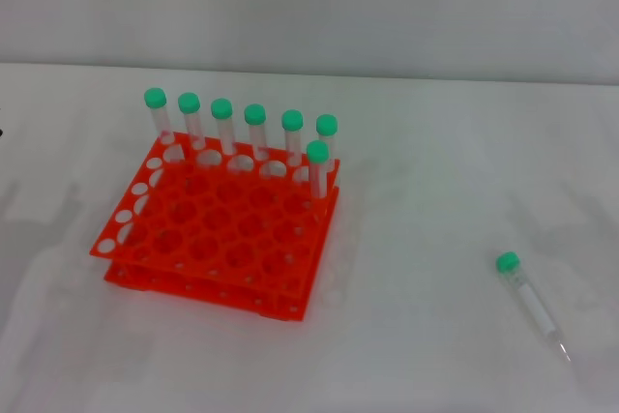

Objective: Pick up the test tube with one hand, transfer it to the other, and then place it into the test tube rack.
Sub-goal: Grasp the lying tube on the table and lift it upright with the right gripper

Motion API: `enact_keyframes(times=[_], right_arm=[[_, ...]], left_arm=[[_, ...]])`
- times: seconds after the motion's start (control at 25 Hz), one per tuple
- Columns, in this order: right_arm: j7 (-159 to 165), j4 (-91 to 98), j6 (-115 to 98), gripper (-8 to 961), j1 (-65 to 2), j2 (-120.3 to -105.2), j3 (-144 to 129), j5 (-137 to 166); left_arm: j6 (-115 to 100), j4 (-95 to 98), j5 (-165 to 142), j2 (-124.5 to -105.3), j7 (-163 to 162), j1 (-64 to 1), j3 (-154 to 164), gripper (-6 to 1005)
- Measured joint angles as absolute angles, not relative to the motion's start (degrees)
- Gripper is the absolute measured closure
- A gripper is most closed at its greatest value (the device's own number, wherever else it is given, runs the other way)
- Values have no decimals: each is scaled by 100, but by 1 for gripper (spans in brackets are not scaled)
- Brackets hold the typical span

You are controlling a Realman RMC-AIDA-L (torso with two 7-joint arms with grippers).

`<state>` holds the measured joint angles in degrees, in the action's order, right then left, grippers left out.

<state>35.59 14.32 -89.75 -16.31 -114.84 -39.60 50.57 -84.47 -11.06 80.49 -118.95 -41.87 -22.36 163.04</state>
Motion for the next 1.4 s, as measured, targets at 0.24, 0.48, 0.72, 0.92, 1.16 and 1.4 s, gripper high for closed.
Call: enact_keyframes(times=[0.24, 0.48, 0.72, 0.92, 1.16, 1.4], right_arm=[[3638, 1490, -8943, 262, -1572, -11479, -3942, 5027], [3695, 1540, -8976, 262, -1555, -11479, -3954, 5047], [3852, 1697, -8937, 262, -1476, -11478, -4014, 5096], [3860, 1715, -8961, 262, -1453, -11461, -4017, 5163], [4191, 2005, -8917, 262, -1404, -11396, -4016, 5510], [5693, 3320, -8681, 262, -1263, -11317, -4017, 6973]], left_arm=[[-8541, -1015, 8042, -11895, -4039, -2230, 16304, 118], [-8702, -928, 8187, -11903, -4007, -2111, 16295, 127], [-8631, -888, 8217, -11885, -3993, -2051, 16296, 192], [-8566, -908, 8121, -11867, -4011, -2072, 16303, 195], [-8516, -914, 8029, -11864, -4064, -2090, 16304, 198], [-8434, -924, 7995, -11850, -4087, -2113, 16304, 202]])
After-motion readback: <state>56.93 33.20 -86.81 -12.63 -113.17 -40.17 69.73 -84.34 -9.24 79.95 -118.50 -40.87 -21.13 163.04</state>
